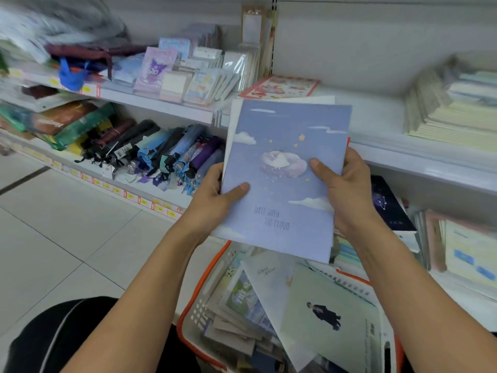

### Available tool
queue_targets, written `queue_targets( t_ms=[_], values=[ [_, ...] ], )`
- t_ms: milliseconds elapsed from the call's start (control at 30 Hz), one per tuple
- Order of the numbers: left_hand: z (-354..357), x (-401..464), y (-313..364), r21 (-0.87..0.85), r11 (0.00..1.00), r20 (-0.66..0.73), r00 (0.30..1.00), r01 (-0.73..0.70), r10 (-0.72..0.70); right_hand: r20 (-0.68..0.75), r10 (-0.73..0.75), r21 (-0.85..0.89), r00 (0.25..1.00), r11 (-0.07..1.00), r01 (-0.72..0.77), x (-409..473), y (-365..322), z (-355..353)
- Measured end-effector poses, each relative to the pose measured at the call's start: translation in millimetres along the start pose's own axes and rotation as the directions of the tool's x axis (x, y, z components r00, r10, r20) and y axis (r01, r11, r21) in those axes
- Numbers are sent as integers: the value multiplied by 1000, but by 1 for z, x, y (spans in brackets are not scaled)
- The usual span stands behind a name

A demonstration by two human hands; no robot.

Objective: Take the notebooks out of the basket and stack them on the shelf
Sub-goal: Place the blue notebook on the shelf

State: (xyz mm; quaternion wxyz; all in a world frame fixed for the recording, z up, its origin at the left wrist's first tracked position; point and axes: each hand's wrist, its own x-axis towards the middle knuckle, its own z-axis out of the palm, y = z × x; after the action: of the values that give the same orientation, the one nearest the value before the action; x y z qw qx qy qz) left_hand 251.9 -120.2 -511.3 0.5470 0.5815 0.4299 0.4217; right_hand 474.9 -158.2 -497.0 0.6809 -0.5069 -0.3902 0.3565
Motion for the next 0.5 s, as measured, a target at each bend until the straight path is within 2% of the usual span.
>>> queue_targets(
  t_ms=[67, 167, 233, 367, 433, 500],
  values=[
    [5, 9, 10, -35, 998, -36, 998, -60, 59, 15, 8, 1, 1000, 1000, -8, 10, -16, 3],
    [8, 32, 34, -122, 986, -38, 994, -110, 106, 196, 125, -47, 973, 992, -118, 23, -34, 1],
    [5, 58, 54, -146, 983, -37, 994, -109, 104, 265, 149, -84, 953, 988, -131, 33, -43, 3],
    [6, 118, 98, -99, 995, -10, 1000, -26, 25, 168, 109, 55, 980, 991, -120, 64, -62, 18],
    [8, 147, 113, -119, 993, 17, 1000, 26, -25, 96, 188, 112, 978, 974, -198, 90, -74, 28],
    [5, 177, 118, -216, 976, 39, 999, 28, -20, 44, 302, 200, 952, 931, -304, 127, -79, 35]
  ],
)
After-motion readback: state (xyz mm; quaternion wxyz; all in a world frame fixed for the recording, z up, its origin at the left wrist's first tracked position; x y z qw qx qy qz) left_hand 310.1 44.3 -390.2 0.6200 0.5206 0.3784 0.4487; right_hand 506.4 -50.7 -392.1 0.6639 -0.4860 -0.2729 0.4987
